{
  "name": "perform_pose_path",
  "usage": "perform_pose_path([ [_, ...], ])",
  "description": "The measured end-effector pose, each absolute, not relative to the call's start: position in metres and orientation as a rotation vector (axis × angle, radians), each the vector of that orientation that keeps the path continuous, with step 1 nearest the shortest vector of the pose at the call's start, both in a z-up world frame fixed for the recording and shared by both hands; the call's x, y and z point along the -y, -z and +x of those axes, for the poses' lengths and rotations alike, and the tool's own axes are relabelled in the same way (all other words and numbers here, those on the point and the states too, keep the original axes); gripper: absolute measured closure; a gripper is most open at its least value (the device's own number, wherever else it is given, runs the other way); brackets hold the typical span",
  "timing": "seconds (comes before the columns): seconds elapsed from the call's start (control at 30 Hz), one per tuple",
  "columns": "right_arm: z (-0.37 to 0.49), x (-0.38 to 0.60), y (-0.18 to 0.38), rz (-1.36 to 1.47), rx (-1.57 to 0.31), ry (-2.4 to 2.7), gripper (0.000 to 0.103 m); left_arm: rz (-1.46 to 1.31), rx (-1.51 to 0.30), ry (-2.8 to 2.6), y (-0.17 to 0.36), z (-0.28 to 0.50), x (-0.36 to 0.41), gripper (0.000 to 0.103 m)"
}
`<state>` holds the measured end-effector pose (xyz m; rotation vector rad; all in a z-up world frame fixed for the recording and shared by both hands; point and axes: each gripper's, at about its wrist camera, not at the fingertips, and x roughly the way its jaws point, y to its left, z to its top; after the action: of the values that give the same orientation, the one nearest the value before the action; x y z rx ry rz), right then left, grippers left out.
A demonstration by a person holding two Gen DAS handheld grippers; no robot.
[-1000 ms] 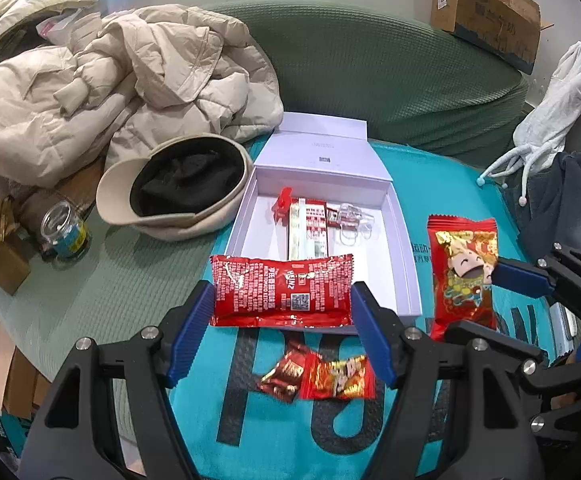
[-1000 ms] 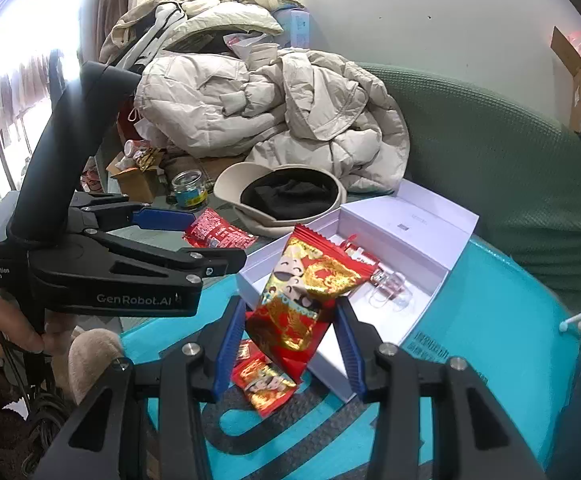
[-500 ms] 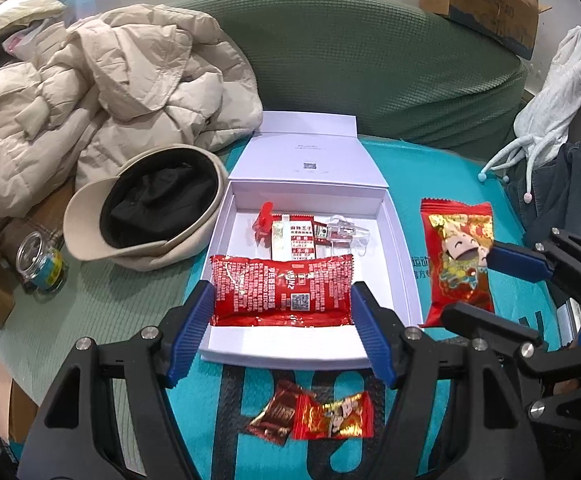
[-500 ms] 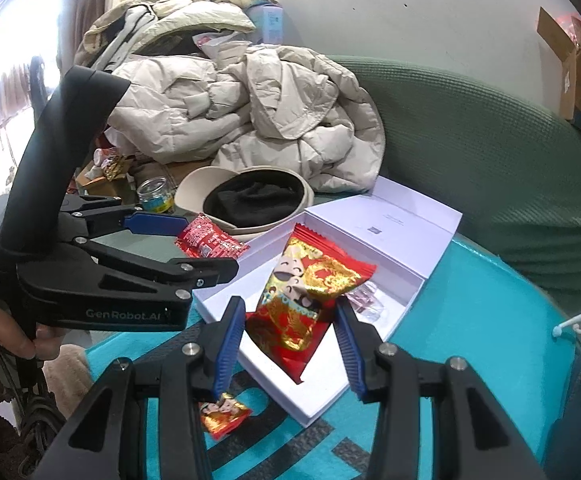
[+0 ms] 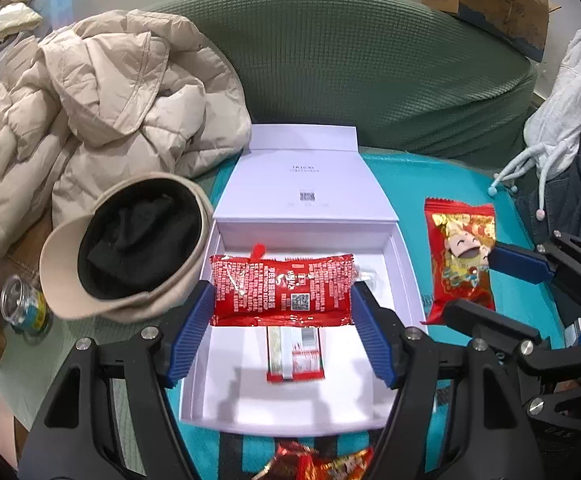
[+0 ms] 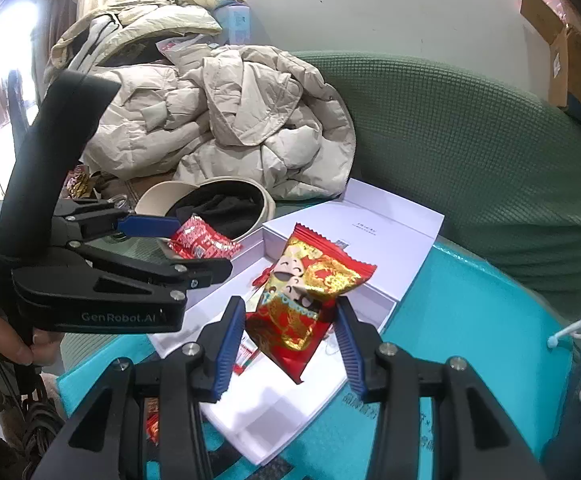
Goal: Organize objects
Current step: 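Carry the red packet and gold snack bag with both tools over the white box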
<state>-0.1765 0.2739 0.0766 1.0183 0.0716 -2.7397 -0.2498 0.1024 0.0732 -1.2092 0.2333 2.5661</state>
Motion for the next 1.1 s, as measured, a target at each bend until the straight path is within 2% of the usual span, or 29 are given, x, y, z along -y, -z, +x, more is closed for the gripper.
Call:
perform_pose_path([
  [0.47, -0.227, -0.286, -0.057, 1.066, -0.055, 2.747, 0.057, -1.287, -0.287, -2.515, -0.043, -0.296, -0.113, 0.034],
  [1.1, -0.225, -0.274, -0.003, 1.248, -0.024, 2.639, 0.057, -1.448, -0.297, -2.387, 0.018, -0.291, -0.107, 0.034],
])
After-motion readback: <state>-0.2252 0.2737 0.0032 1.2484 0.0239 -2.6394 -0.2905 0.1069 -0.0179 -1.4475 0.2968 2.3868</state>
